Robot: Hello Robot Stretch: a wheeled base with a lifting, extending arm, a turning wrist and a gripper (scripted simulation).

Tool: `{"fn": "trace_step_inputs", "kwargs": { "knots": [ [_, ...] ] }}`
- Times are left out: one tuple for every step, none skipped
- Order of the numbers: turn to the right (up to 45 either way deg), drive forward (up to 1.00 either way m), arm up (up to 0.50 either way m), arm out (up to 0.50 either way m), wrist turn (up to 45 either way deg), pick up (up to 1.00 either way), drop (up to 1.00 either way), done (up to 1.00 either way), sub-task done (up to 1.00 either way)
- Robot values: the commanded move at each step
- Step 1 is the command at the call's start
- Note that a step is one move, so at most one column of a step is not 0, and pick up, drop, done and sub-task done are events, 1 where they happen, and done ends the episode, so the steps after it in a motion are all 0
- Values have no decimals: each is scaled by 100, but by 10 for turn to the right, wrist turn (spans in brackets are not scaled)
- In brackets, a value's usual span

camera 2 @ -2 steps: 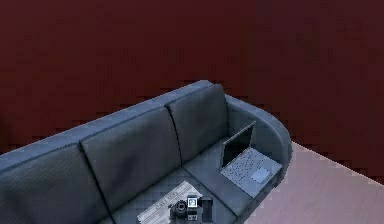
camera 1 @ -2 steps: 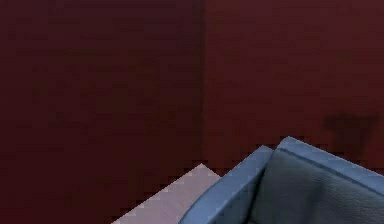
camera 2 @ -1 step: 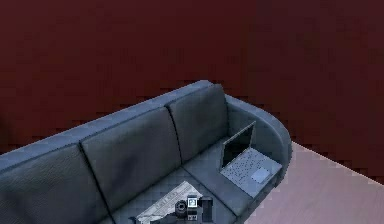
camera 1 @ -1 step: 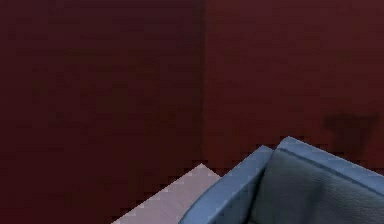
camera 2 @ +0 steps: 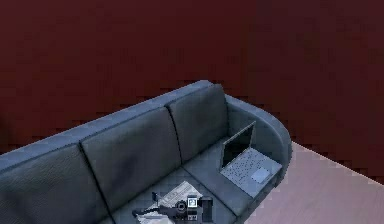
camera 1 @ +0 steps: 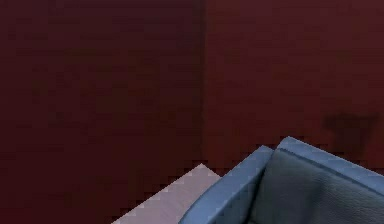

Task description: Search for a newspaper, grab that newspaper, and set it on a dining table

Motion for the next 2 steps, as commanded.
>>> {"fn": "trace_step_inputs", "kwargs": {
  "knots": [
    [0, 0, -30, 0, 0, 0, 0, 0, 0],
    [0, 0, 0, 0, 0, 100, 0, 0, 0]
  ]
}}
